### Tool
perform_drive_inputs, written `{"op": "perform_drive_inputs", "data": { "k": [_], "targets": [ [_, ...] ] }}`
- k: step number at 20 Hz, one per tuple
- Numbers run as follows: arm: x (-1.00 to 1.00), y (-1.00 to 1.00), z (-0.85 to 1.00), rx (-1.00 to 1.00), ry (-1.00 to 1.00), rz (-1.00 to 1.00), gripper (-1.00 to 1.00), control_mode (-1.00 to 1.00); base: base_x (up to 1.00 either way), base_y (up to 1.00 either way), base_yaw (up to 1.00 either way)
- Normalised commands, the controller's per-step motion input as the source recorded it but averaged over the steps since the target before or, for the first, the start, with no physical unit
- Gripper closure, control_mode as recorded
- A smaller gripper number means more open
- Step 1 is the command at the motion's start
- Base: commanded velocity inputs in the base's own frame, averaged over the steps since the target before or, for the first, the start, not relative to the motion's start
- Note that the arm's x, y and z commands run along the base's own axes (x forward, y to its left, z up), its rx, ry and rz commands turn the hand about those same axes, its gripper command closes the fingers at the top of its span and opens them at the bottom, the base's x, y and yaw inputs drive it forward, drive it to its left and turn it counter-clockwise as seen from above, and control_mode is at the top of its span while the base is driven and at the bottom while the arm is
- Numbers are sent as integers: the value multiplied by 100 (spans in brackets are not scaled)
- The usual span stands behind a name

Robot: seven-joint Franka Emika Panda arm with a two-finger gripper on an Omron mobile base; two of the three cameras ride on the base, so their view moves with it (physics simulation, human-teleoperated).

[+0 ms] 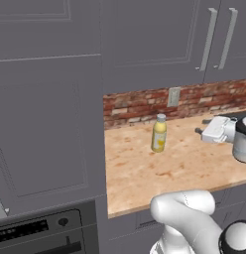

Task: Move the drinks to the dining counter.

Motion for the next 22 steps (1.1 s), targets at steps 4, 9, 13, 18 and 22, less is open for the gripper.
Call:
{"op": "perform_drive_inputs", "data": {
  "k": [4,9,13,18,22],
  "targets": [
    [32,0,-30,7,0,0,-100,-100,0,0,0],
    [34,0,-12,2,0,2,-100,-100,0,0,0],
    [29,1,-7,0,0,0,-100,-100,0,0,0],
    [31,0,-9,0,-1,0,-100,-100,0,0,0],
    [32,11,-13,0,-1,0,-100,-100,0,0,0]
  ]
}}
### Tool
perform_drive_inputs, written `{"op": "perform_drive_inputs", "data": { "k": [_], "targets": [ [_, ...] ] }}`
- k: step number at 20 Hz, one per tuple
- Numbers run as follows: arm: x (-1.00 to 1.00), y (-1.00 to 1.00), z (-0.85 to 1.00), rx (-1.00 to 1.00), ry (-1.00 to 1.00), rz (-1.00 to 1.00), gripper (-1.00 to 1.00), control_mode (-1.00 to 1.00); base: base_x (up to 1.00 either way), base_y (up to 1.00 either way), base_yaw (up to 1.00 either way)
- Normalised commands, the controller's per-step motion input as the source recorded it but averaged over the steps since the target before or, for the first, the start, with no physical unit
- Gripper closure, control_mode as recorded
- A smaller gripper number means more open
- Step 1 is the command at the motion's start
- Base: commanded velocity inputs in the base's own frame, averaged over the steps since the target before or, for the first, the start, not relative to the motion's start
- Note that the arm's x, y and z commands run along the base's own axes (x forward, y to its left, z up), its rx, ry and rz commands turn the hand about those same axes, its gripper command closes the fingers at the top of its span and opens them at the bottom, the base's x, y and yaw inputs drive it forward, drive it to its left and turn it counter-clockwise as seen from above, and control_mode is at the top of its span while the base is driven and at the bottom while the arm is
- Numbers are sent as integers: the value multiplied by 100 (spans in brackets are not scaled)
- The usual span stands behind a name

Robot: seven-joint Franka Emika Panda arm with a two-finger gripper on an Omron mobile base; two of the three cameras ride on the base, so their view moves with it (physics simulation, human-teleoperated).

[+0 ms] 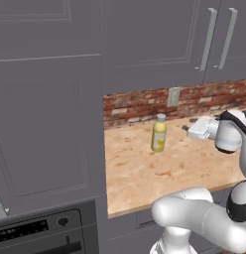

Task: Move the drinks to the dining counter.

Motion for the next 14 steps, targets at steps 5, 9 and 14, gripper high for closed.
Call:
{"op": "perform_drive_inputs", "data": {
  "k": [5,9,14],
  "targets": [
    [39,13,-20,0,0,0,-100,-100,0,0,0],
    [33,8,-5,0,0,0,-100,-100,0,0,0],
    [27,1,0,0,0,0,-100,-100,0,0,0]
  ]
}}
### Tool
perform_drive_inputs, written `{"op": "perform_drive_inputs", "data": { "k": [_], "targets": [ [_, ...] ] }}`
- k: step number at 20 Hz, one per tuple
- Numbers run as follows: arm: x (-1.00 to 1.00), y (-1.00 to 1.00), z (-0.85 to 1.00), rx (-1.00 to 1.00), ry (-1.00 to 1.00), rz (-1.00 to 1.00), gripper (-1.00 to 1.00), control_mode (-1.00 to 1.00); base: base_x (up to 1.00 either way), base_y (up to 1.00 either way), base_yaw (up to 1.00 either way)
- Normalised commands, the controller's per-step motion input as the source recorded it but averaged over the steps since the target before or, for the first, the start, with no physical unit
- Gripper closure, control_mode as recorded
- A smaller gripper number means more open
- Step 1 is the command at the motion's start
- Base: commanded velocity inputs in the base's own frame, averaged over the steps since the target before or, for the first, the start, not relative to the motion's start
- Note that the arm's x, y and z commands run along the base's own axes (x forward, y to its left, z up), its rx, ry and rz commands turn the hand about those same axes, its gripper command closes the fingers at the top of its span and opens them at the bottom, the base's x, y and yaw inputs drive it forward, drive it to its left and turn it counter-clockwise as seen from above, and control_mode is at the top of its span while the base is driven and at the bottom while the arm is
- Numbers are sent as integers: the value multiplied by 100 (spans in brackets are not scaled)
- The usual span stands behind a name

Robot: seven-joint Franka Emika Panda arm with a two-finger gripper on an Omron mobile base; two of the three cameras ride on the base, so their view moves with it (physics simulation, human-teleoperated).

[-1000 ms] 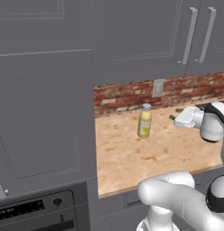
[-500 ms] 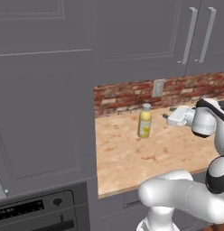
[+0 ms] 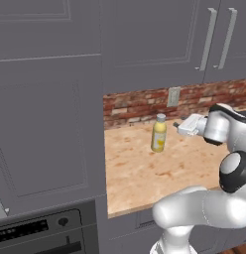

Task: Move the drinks to the dining counter.

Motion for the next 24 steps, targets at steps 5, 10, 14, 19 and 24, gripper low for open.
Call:
{"op": "perform_drive_inputs", "data": {
  "k": [5,10,14,19,24],
  "targets": [
    [10,0,0,0,0,0,-100,-100,0,0,0],
    [0,0,0,0,0,0,-100,-100,0,0,0],
    [-1,5,1,0,0,0,-100,-100,0,0,0],
    [0,26,0,0,0,0,-100,-100,0,0,0],
    [-6,32,5,0,0,3,-100,-100,0,0,0]
  ]
}}
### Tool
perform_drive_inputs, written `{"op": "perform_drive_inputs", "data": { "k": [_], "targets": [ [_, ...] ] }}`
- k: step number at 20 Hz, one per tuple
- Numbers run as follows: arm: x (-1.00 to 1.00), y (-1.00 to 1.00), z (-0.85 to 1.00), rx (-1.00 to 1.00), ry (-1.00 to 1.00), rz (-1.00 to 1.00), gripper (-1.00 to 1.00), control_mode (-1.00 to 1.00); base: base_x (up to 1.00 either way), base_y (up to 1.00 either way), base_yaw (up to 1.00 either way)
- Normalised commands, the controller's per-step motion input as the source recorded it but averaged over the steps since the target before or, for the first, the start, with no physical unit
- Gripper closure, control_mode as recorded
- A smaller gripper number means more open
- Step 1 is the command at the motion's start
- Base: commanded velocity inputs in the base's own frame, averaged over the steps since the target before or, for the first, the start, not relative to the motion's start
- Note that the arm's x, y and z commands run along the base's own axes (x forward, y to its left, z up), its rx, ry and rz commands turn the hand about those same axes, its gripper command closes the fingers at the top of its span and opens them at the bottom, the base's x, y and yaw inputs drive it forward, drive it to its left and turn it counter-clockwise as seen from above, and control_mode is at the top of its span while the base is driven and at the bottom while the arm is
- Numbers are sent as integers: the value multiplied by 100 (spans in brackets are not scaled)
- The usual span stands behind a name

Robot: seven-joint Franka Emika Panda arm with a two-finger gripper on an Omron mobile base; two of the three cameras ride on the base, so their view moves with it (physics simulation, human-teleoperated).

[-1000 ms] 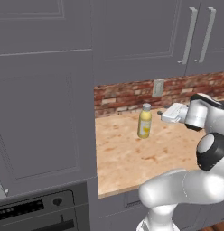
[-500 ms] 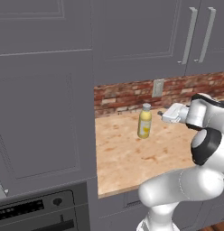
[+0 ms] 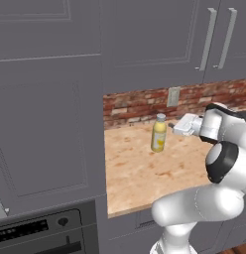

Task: Move the drinks to the dining counter.

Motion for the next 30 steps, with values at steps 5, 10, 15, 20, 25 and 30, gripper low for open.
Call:
{"op": "perform_drive_inputs", "data": {
  "k": [5,10,15,20,25,30],
  "targets": [
    [-1,21,8,0,0,5,-100,-100,0,0,0],
    [1,12,2,0,0,3,-100,-100,0,0,0],
    [3,1,0,0,1,1,-100,-100,0,0,0],
    [7,0,0,0,4,0,-100,-100,0,0,0],
    [25,0,-9,0,4,0,-100,-100,0,0,0],
    [31,1,-13,0,3,0,-100,-100,0,0,0]
  ]
}}
